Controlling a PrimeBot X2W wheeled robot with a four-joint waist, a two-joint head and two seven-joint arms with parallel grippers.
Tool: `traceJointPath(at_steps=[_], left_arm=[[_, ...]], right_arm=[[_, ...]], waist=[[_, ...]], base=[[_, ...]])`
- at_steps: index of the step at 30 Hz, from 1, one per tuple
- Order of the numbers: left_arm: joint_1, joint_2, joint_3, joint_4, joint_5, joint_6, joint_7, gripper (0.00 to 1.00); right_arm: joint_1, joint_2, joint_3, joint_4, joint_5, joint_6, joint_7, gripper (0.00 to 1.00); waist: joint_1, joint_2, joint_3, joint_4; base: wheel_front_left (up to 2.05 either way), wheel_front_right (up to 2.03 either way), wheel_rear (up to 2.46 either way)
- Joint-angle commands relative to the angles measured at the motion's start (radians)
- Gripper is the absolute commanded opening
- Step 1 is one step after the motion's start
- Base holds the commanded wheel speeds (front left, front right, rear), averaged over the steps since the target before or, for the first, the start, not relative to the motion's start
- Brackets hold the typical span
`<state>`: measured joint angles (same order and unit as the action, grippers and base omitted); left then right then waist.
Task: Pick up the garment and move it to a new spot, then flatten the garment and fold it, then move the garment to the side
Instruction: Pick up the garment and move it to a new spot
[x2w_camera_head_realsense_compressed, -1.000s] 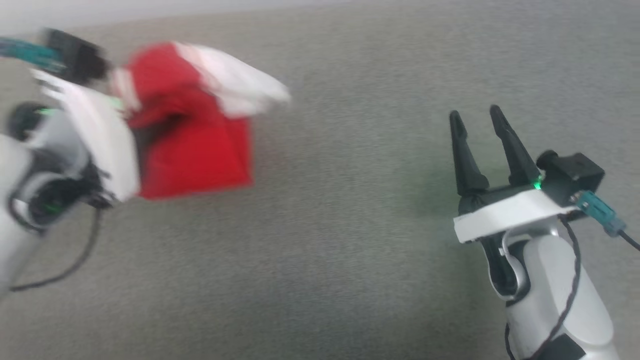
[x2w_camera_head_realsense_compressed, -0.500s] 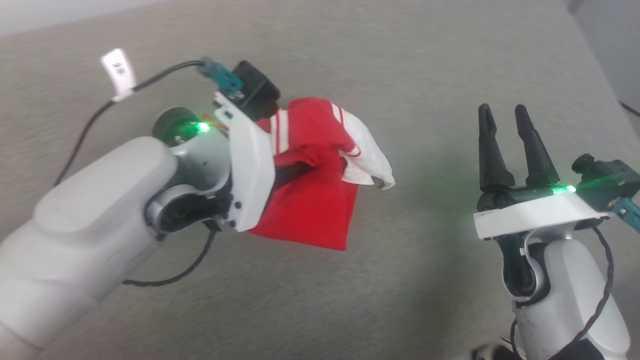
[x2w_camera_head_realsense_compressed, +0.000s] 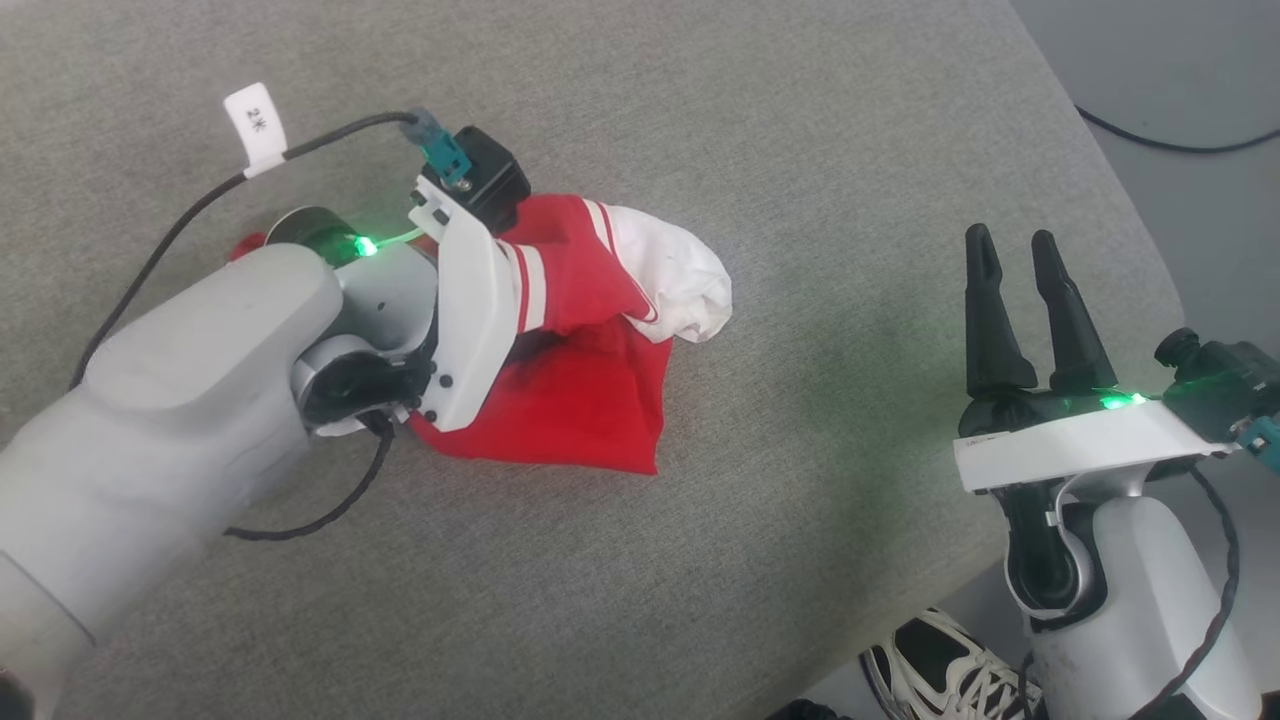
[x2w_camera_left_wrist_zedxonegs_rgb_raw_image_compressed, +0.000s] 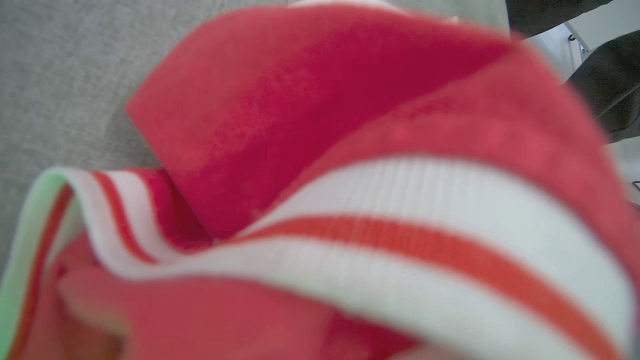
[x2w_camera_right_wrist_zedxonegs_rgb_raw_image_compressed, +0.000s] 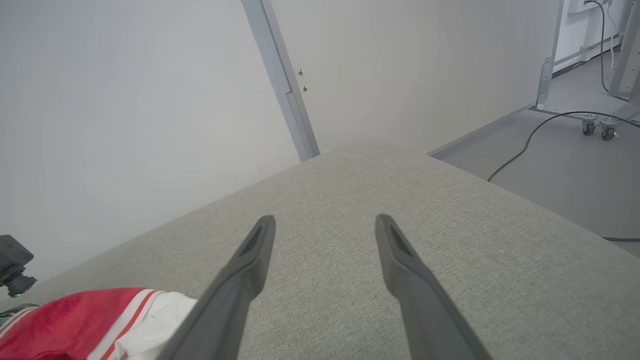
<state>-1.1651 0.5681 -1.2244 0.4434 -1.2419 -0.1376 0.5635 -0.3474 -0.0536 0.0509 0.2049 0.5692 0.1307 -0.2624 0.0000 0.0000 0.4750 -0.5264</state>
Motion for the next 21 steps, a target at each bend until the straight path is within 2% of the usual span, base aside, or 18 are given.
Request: traceJointPath(at_steps=[1,4,9,15,21], left_arm=[[0.01,0.024,-0.032,0.051,0.015,0.014,0.012,1.0],[-0.004,0.032,-0.041,0.056,0.035,0.015,0.004,1.0],[-0.021,0.028,-0.052,0.02,0.049,0.017,-0.061,1.0],[-0.002,0.019,-0.052,-0.06,0.038,0.009,-0.2,1.0],[0.06,0.05,-0.054,-0.115,-0.012,0.008,-0.346,1.0]], right_arm=[[-0.001,0.004,0.003,-0.003,0.003,0.0,-0.003,1.0],[-0.008,0.004,0.004,-0.005,-0.005,0.0,-0.003,1.0],[-0.019,0.003,-0.004,0.0,-0.046,0.0,-0.003,1.0],[-0.02,0.003,-0.014,0.014,-0.113,0.0,-0.003,1.0],[-0.01,0.002,-0.023,0.04,-0.174,0.0,-0.003,1.0]], waist=[[0.0,0.0,0.001,0.01],[0.0,0.0,-0.003,0.027],[0.0,0.0,-0.038,0.101],[0.0,0.0,-0.105,0.213],[0.0,0.0,-0.173,0.314]], base=[[0.0,0.0,0.0],[0.0,0.0,0.0],[0.0,0.0,0.0],[0.0,0.0,0.0],[0.0,0.0,0.0]])
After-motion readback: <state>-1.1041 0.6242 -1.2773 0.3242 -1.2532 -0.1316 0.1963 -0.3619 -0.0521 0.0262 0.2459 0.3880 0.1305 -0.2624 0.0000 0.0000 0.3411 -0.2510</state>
